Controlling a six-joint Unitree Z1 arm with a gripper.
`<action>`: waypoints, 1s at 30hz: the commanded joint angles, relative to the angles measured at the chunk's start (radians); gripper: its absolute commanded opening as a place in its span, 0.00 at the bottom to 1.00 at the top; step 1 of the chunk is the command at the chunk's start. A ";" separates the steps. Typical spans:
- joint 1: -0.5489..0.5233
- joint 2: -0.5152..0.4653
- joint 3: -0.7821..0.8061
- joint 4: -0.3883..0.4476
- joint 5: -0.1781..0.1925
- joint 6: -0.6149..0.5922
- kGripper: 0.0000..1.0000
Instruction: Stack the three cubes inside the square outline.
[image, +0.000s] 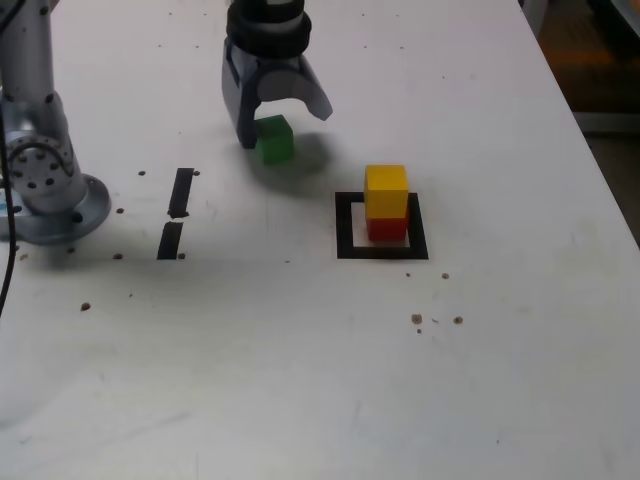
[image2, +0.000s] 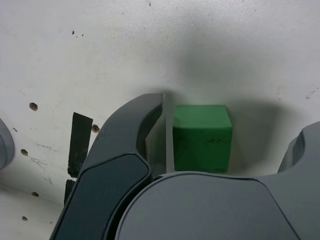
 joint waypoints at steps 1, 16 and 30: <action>0.010 0.004 0.004 0.003 -0.009 0.008 0.78; 0.023 0.002 0.036 -0.070 -0.049 0.046 0.18; 0.016 -0.076 0.076 -0.049 -0.035 0.055 0.10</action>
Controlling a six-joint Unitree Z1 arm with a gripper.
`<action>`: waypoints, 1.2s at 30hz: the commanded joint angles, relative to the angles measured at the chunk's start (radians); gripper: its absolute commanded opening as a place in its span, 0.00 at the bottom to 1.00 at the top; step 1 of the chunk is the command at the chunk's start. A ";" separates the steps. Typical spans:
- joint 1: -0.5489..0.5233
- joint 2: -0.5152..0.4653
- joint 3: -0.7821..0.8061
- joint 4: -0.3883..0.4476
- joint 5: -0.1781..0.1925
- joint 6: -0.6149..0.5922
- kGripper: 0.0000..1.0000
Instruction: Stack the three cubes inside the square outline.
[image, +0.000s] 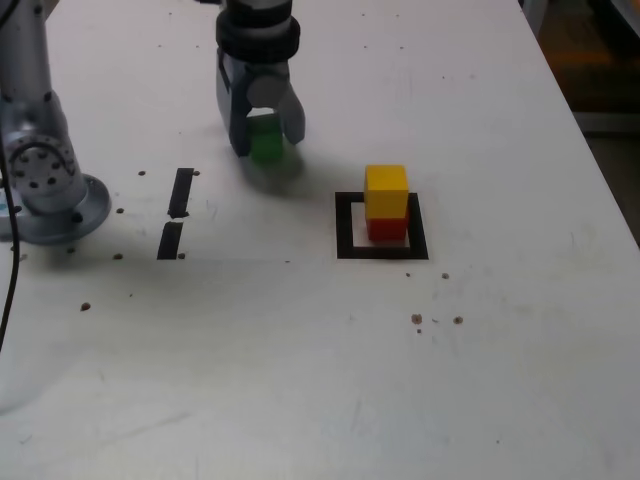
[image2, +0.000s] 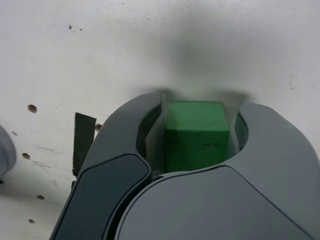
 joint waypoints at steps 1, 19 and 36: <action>-0.007 -0.029 0.000 0.022 0.007 -0.004 0.10; -0.215 -0.151 -0.289 0.372 0.013 -0.023 0.10; -0.459 0.066 -0.691 0.503 -0.015 -0.023 0.10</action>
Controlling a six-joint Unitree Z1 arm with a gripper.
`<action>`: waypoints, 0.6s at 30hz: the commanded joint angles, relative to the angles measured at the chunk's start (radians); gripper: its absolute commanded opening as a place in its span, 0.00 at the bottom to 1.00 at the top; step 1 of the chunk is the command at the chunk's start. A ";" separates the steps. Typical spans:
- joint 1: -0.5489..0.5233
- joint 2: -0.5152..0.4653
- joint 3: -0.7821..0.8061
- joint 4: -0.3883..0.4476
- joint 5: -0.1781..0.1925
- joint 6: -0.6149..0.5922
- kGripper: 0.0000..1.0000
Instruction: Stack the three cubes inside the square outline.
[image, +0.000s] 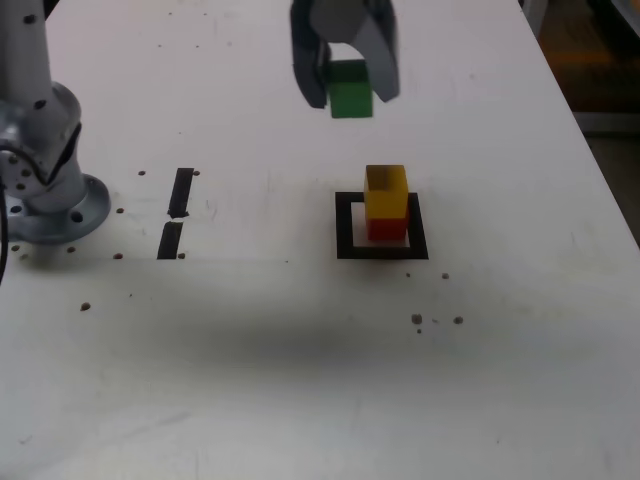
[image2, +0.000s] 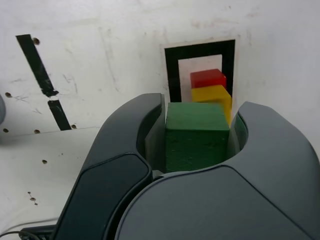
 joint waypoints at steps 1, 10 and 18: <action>-0.016 0.029 -0.036 0.017 -0.003 -0.001 0.10; -0.065 0.112 -0.105 0.035 -0.032 -0.014 0.10; -0.087 0.136 -0.098 0.024 -0.057 -0.036 0.10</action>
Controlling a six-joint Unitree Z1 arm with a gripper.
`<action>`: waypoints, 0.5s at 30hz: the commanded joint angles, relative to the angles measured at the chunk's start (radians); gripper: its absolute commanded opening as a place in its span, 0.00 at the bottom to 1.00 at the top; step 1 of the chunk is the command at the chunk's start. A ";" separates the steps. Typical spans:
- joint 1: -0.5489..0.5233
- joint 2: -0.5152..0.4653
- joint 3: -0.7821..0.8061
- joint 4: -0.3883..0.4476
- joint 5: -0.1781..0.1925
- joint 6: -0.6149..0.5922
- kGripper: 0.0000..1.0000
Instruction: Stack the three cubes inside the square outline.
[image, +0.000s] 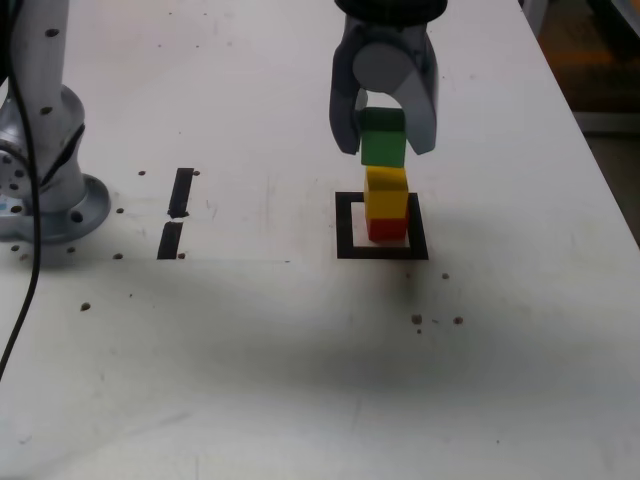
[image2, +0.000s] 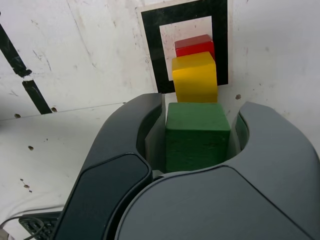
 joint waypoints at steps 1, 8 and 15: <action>-0.002 0.002 0.002 -0.003 -0.004 -0.003 0.10; -0.002 0.001 0.017 -0.018 -0.008 -0.010 0.12; 0.000 0.007 0.036 -0.049 -0.009 -0.013 0.17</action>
